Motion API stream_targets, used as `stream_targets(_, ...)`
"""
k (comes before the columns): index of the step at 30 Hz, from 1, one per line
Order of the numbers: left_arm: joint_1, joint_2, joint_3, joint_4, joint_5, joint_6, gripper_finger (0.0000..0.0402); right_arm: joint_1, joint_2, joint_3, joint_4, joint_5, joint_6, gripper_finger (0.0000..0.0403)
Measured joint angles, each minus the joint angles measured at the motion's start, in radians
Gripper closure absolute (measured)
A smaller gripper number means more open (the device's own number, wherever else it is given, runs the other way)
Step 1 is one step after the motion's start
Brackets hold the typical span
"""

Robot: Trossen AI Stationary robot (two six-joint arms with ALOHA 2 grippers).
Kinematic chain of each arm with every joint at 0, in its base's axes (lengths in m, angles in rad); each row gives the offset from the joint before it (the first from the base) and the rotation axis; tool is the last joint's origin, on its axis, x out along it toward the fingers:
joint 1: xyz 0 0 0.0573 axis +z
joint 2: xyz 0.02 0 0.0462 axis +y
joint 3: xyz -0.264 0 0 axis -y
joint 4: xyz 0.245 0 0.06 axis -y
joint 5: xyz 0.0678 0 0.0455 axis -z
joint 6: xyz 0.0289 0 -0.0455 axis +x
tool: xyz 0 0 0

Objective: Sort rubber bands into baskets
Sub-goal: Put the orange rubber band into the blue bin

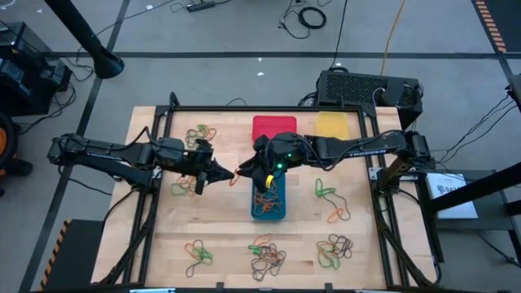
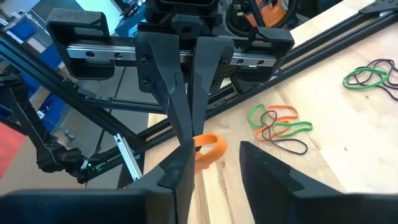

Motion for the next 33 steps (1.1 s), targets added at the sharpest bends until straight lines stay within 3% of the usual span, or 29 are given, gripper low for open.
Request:
stream_targets(9,0.0,0.0,0.0,-0.013,-0.015,-0.006,0.04,0.0,0.0,0.0,0.001,0.001,-0.015,0.0395)
stream_targets(14,0.0,0.0,0.0,-0.095,-0.074,-0.005,0.0381,0.0,0.0,0.0,-0.002,0.003,-0.011,0.04)
stream_targets(19,0.001,-0.003,0.0,-0.154,-0.073,0.026,0.0317,0.0,-0.002,0.001,-0.036,0.003,-0.016,0.0402)
stream_targets(23,0.018,-0.011,0.0,-0.233,-0.072,0.025,0.0266,0.014,-0.002,0.001,-0.178,0.003,-0.004,0.0402)
stream_targets(30,0.031,-0.035,0.0,-0.565,0.004,0.022,0.0232,0.081,0.0,0.001,-0.53,0.004,0.071,0.0402)
stream_targets(33,0.031,-0.034,0.0,-0.761,-0.001,0.017,0.0231,0.114,0.0,0.001,-0.601,0.079,0.102,0.0402)
